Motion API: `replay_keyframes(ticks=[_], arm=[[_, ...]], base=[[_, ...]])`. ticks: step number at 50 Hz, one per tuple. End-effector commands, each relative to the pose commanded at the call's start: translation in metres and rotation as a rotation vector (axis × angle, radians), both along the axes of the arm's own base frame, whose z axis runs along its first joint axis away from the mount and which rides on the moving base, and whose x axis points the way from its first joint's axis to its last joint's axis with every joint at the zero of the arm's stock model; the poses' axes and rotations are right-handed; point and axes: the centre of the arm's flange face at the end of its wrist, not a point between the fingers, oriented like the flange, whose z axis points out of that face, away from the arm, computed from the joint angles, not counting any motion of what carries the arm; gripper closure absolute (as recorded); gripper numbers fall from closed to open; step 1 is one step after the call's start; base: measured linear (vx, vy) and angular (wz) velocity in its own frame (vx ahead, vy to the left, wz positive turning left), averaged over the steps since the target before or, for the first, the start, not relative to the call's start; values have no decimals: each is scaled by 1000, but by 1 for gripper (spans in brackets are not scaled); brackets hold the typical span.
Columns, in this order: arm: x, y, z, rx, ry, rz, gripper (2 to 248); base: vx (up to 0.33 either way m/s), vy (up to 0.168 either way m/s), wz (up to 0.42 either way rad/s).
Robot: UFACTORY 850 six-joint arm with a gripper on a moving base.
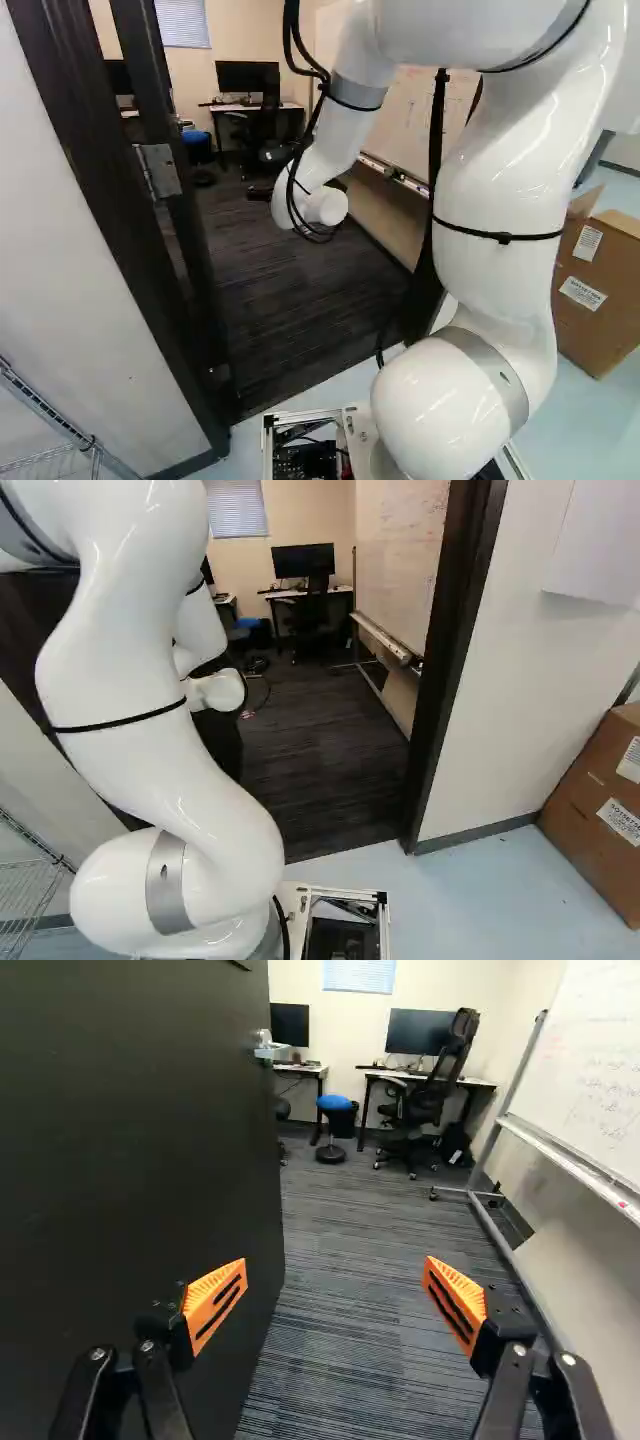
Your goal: Open the door and move inside
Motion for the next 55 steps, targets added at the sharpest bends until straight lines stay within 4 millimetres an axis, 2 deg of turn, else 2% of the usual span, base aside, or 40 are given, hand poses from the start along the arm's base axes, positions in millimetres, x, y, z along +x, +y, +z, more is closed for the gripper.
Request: replay_keyframes(ticks=[16,30,55], arm=[[-32,-42,3,3,21,-86,3],[-71,-81,2,7,43,-181,3],[-132,-127,-9,16,74,-314,3]], base=[[0,0,0],[0,0,0],[0,0,0]])
